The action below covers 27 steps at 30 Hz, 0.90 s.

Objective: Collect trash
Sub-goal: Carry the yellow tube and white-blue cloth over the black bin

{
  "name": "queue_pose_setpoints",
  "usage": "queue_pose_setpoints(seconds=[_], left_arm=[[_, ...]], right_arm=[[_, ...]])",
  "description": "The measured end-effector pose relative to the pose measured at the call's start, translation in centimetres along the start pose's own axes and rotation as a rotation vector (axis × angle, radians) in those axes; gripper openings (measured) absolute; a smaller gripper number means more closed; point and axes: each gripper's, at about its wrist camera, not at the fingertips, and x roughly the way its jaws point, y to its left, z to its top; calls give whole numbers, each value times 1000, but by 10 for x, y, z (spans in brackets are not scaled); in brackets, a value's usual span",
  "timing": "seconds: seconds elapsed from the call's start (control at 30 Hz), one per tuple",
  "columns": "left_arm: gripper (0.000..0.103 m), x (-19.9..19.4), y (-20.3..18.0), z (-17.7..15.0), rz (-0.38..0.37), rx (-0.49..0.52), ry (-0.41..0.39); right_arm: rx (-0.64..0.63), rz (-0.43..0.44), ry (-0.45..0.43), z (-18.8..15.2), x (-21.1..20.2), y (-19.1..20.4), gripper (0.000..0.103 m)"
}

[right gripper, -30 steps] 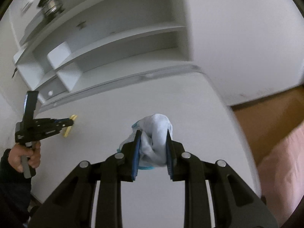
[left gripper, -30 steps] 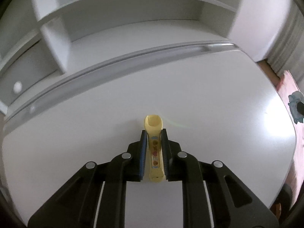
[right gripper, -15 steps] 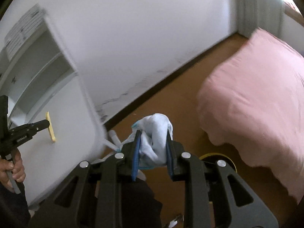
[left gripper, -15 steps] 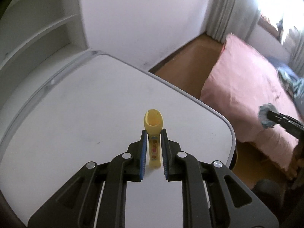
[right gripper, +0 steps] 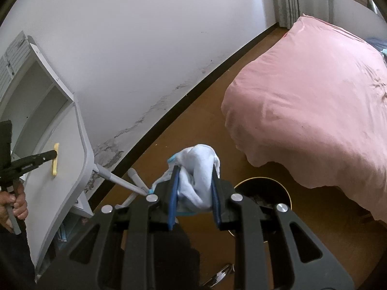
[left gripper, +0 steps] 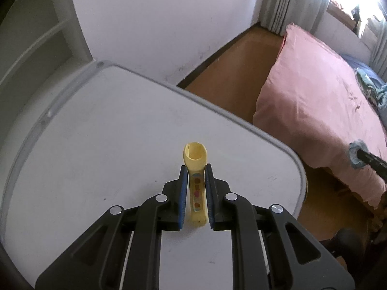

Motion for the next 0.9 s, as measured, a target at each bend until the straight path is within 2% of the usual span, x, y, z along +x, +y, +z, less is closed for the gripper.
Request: queue_pose_setpoints(seconds=[0.23,0.3,0.43,0.47,0.73,0.77,0.87,0.9], left_arm=[[14,6,2,3,23,23,87],[19,7,2,7,41,50,111],[22,11,4,10,41,63,164],[25,12,6,10,40,59,172],[27,10,8,8,40,43,195],[27,10,8,8,39,38,194],[12,8,5,6,24,35,186],[12,8,3,6,12,31,187]], right_arm=[[1,10,-3,1,2,1,23],[3,16,-2,0,3,1,23],[16,20,-1,-2,3,-3,23],[20,20,0,-1,3,-4,23],[46,29,2,-3,5,-12,23],[47,30,2,-3,5,-12,23],[57,35,-1,-5,5,-14,23],[64,36,-5,-5,4,-16,23]])
